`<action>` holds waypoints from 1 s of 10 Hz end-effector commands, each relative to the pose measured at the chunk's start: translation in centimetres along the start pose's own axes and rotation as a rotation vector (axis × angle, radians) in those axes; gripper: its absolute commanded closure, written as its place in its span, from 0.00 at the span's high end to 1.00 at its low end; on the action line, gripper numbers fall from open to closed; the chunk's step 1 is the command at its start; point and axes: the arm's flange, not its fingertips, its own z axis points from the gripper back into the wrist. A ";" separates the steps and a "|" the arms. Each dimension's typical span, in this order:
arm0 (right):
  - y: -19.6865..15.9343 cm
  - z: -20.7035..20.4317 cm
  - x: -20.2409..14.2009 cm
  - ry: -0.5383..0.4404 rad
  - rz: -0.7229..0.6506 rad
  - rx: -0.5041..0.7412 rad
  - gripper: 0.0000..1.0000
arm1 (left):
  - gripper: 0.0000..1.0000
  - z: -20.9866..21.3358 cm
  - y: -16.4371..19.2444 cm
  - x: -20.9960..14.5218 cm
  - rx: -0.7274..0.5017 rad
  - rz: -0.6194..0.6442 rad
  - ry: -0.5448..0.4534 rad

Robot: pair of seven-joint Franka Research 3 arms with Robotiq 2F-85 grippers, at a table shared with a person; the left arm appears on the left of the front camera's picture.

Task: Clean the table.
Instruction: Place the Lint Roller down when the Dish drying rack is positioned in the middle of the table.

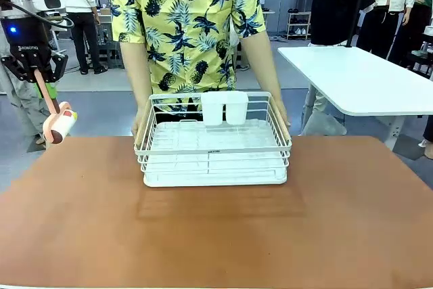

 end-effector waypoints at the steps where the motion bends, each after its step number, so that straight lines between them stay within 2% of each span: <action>1: 0.2 0.1 0.0 0.001 0.007 0.006 1.00 | 0.21 0.2 0.2 0.0 0.000 -0.002 -0.007; 10: 0.2 0.1 0.0 0.001 0.007 0.006 1.00 | 0.21 0.2 0.2 0.0 0.000 -0.002 -0.007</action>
